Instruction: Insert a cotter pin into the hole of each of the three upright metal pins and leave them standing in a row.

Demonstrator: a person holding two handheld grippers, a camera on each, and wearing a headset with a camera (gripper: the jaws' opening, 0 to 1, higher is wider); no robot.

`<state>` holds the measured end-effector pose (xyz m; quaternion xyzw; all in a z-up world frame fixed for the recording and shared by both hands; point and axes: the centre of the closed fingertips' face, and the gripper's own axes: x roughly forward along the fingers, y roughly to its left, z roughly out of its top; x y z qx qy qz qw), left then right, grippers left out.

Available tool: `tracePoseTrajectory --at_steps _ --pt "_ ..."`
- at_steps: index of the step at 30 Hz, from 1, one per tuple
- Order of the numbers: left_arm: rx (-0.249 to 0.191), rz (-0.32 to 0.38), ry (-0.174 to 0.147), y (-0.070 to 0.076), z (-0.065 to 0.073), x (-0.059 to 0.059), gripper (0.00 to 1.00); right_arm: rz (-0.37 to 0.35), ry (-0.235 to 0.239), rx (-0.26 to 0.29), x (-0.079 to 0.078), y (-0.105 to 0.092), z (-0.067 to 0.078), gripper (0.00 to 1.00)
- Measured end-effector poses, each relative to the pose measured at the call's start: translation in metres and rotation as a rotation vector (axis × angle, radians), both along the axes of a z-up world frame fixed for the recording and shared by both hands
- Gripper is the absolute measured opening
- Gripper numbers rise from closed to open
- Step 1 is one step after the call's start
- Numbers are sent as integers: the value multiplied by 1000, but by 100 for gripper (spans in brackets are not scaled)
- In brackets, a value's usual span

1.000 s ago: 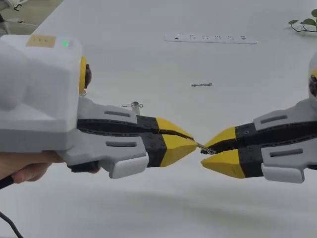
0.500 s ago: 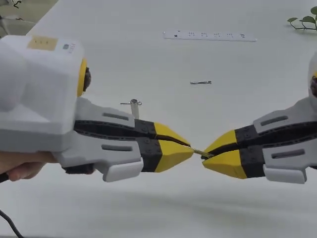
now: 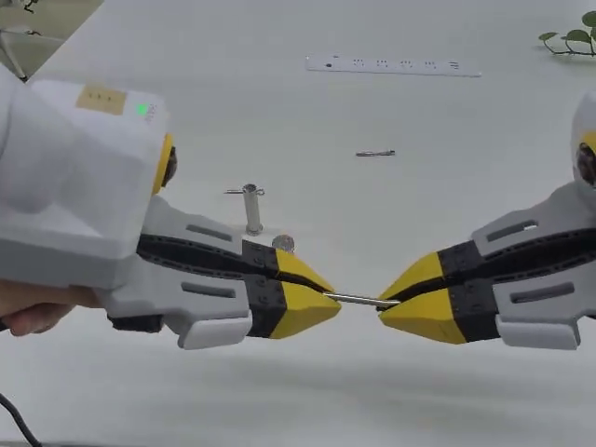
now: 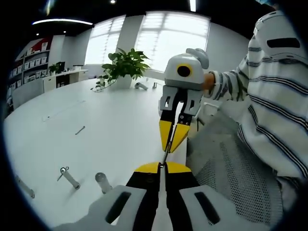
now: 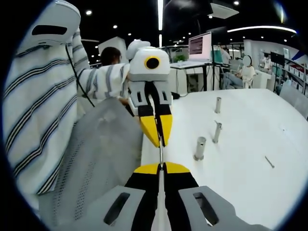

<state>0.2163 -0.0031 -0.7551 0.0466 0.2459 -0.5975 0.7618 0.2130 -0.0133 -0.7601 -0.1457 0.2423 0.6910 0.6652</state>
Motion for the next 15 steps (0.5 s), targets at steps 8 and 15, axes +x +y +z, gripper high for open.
tracePoseTrajectory --at_steps 8,15 --pt "7 -6 -2 -2 -3 -1 1 -11 -9 -20 0 1 -5 3" --pt "9 11 -1 3 -4 3 2 -9 -23 -27 2 5 -5 3"
